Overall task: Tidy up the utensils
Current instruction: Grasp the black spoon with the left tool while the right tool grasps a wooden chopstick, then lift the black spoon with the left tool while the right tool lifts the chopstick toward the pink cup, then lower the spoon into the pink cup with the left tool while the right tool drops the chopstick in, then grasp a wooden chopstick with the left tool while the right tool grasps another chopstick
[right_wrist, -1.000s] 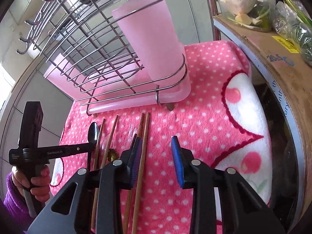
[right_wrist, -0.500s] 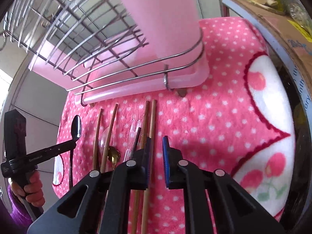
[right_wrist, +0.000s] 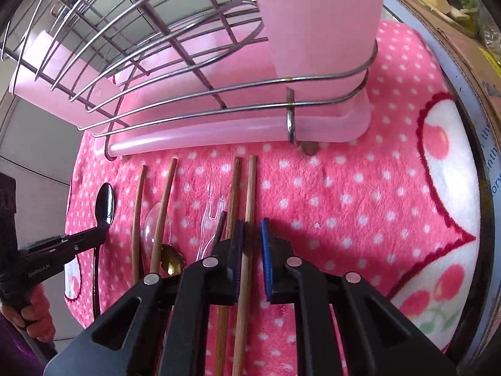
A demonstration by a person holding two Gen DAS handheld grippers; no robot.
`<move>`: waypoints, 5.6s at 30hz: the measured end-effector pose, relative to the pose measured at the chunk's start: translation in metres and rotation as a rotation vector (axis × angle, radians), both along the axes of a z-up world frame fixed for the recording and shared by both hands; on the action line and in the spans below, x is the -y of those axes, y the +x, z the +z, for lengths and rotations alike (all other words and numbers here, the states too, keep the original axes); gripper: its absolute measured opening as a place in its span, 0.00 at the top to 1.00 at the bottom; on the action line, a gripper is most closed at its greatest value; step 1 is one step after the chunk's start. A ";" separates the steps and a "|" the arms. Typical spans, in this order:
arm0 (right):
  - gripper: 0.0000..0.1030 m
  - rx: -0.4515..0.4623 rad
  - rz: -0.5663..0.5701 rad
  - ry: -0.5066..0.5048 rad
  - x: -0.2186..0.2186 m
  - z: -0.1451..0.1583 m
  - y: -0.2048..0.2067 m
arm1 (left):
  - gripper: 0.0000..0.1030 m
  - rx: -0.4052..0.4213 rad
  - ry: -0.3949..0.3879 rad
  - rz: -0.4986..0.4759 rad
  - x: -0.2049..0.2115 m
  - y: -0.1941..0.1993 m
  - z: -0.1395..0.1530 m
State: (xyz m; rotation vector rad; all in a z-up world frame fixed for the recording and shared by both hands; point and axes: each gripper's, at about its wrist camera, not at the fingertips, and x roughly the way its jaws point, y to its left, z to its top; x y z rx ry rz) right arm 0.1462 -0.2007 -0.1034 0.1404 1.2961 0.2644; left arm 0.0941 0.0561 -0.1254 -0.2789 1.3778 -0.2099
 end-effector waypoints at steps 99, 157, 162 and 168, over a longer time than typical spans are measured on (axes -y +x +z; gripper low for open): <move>0.94 0.654 -0.108 0.137 0.082 0.184 0.046 | 0.92 0.864 -0.092 0.231 -0.014 0.063 0.145; 0.73 0.150 -0.107 0.261 0.076 0.038 -0.058 | 0.78 0.132 -0.027 0.063 0.058 0.020 0.010; 0.76 0.103 -0.071 0.276 0.063 0.027 -0.056 | 0.81 0.132 0.032 0.069 0.071 0.030 -0.002; 0.77 0.056 0.008 0.230 0.030 0.011 -0.062 | 0.95 0.140 0.048 0.085 0.077 0.031 -0.001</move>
